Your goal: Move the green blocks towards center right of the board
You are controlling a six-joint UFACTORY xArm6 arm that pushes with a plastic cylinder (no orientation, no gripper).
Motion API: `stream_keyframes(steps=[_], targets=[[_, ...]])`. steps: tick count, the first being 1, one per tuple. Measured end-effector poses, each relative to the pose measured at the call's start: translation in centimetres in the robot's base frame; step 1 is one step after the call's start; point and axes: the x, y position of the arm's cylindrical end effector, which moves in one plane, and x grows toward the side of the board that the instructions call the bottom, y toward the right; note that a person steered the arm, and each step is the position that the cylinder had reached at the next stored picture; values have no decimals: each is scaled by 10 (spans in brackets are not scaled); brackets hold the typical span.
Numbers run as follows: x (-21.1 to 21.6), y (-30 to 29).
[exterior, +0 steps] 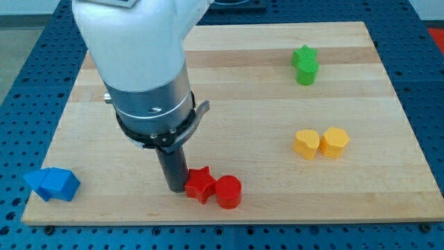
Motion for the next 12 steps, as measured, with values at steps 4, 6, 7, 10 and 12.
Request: stream_keyframes(steps=[4, 6, 7, 10, 12], targets=[[-120, -21], [-157, 48], [-154, 76], [-192, 58], [-293, 98]])
